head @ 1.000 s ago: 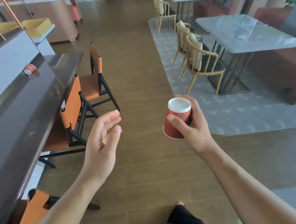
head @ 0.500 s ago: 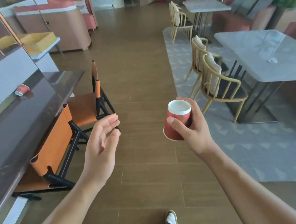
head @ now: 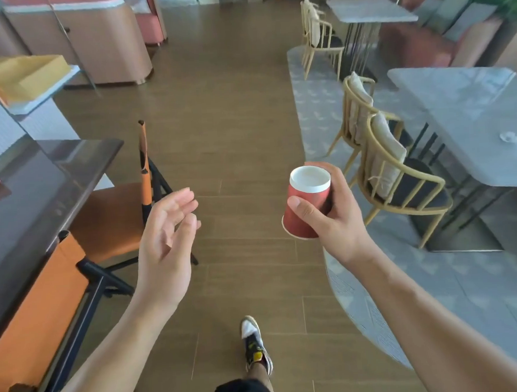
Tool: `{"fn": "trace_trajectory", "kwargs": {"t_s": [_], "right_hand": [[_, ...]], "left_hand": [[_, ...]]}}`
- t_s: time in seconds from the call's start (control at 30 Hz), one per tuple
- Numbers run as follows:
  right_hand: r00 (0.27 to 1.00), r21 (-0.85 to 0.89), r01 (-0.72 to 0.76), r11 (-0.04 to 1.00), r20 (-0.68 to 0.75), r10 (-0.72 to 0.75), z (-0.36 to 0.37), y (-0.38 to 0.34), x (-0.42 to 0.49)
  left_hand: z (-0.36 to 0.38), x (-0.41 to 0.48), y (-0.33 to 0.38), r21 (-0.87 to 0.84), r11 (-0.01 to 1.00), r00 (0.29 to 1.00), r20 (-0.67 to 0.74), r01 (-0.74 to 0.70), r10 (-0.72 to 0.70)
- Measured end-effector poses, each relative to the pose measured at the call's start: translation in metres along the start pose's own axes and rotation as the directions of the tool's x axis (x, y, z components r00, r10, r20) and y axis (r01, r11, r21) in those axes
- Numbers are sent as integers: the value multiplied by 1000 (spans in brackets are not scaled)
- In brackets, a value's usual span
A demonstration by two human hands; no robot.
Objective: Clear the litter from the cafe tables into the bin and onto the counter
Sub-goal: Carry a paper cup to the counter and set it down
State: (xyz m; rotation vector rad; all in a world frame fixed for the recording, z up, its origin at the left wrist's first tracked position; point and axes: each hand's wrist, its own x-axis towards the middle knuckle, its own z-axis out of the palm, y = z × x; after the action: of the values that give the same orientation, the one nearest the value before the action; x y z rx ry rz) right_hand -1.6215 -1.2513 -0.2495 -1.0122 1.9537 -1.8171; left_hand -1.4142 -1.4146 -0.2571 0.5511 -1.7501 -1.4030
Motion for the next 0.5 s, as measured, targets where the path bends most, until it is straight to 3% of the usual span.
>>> {"fn": "trace_trajectory", "kwargs": {"t_s": [0.5], "right_hand": [[999,20,16,1000,41,-16,83,55,332]], "left_hand": [[-6,315,-89,36,999,997,-75,10,-7]]}}
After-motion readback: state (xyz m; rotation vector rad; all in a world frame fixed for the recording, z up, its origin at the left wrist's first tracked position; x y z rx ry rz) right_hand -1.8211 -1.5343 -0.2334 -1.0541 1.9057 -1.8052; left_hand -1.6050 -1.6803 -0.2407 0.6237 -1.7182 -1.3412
